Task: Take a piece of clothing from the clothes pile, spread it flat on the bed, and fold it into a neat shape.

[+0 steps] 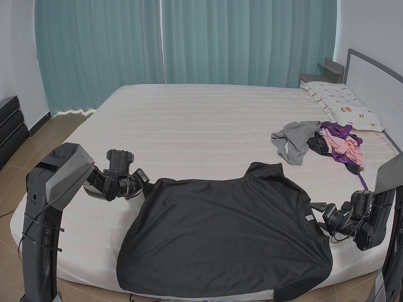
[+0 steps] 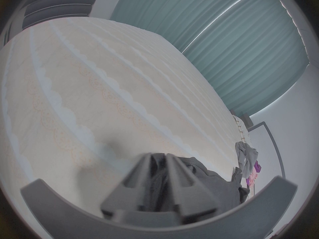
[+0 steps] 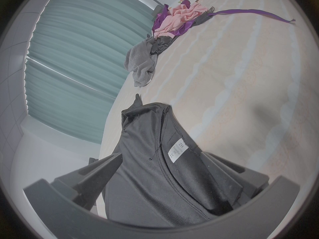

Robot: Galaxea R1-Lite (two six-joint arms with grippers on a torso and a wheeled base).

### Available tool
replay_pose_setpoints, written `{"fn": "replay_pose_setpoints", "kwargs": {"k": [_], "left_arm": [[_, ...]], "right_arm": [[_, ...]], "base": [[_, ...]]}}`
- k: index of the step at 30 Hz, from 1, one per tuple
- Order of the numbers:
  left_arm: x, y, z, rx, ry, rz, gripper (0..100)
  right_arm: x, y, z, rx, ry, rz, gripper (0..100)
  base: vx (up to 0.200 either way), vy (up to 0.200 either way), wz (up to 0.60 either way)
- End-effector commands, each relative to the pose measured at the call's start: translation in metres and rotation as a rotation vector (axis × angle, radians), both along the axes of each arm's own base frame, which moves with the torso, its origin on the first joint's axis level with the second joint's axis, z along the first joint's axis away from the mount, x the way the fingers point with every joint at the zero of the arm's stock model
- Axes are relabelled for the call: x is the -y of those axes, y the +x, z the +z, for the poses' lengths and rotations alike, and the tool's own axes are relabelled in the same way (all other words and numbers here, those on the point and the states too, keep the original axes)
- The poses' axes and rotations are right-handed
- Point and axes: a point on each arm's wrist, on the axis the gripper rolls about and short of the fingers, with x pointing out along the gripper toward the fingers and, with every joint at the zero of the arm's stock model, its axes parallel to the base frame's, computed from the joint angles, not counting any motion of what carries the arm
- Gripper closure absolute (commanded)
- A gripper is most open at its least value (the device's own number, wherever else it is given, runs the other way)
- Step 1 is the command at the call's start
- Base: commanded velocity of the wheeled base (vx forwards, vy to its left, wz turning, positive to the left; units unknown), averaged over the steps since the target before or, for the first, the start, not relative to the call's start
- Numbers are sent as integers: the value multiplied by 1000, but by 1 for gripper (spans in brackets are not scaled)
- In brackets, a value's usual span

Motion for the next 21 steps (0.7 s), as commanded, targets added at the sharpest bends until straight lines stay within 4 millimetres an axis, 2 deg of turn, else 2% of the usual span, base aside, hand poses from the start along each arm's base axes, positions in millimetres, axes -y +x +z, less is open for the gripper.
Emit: {"fn": "replay_pose_setpoints", "kwargs": {"k": [1,8,11,21], "left_arm": [[-3,1,-1,2,2,11,100],[-5,22,27,132,72,81,100],[-10,28,33,158,107,75,100],[-20,47,12,129,181,105,100]], "right_arm": [[0,-1,-1,-3,1,0,0],[0,-2,-2,8,-1,0,0],[0,-2,-2,8,-1,0,0],[0,1,-4,26,-3,-1,0]], "base": [[0,0,0],[0,0,0],[0,0,0],[0,0,0]]}}
